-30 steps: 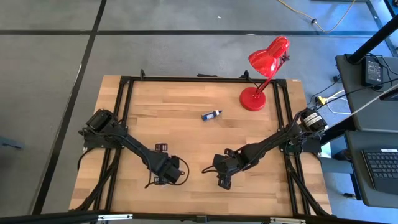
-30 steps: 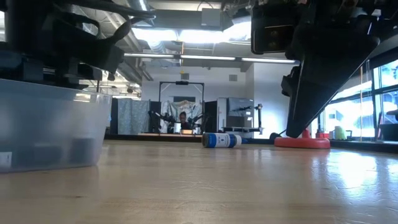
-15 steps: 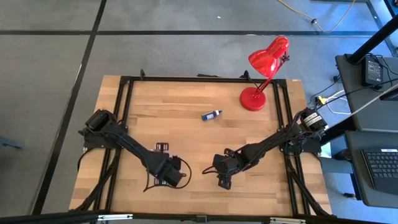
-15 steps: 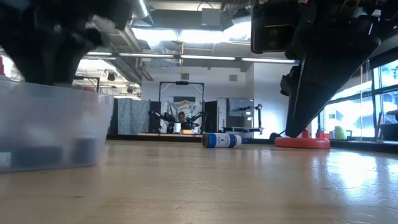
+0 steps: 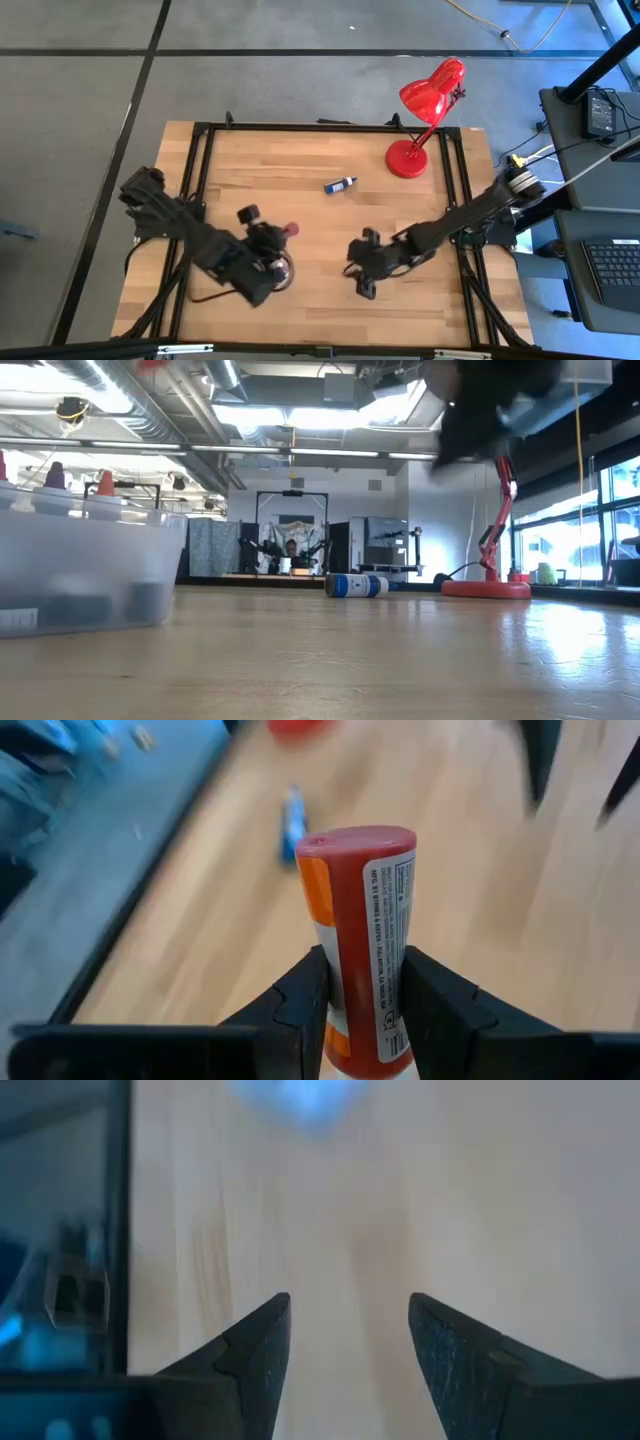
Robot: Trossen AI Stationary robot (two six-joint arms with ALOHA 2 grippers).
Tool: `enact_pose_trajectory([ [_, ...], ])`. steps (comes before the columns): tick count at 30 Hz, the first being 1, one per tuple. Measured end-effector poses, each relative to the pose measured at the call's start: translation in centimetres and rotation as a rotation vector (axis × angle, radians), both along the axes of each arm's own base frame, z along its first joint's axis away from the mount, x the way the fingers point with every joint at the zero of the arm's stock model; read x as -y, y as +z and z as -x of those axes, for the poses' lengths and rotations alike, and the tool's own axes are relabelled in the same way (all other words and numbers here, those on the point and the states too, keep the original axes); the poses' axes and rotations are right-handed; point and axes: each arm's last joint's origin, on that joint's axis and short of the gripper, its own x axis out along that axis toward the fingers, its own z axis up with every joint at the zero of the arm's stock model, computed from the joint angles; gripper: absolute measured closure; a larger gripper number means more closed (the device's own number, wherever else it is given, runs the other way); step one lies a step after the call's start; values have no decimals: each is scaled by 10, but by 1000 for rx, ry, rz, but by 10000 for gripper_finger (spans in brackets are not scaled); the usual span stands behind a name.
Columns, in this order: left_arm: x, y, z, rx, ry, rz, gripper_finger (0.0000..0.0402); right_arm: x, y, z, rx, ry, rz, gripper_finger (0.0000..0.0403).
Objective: Pick & Place food coloring
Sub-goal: Put the orange food coloring bottle into the transparent bin
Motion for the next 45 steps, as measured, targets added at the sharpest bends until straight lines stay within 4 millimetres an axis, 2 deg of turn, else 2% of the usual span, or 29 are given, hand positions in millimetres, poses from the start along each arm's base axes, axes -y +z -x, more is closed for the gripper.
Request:
enact_pose_trajectory([
  [3,5,21,15,240,49,-38,297,0,41,15,213,-2,133,197],
  [7,17,40,24,541,98,-106,294,-10,89,30,550,-34,276,197],
  [12,31,57,20,766,165,-168,284,-20,123,26,870,-20,280,197],
  [17,40,73,10,849,218,-168,284,-24,137,17,1107,15,283,197],
  [21,42,89,2,851,182,-141,282,-22,141,10,1230,35,295,197],
  [26,39,115,-13,905,-43,-72,283,-17,143,5,1323,43,331,197],
  [30,31,132,-20,998,-189,-110,286,-16,144,5,1345,33,351,197],
  [38,14,142,-35,1091,-403,-171,284,-11,157,12,1480,-28,397,197],
  [45,-2,144,-47,1150,-533,-166,281,-8,173,9,1547,22,393,197],
])
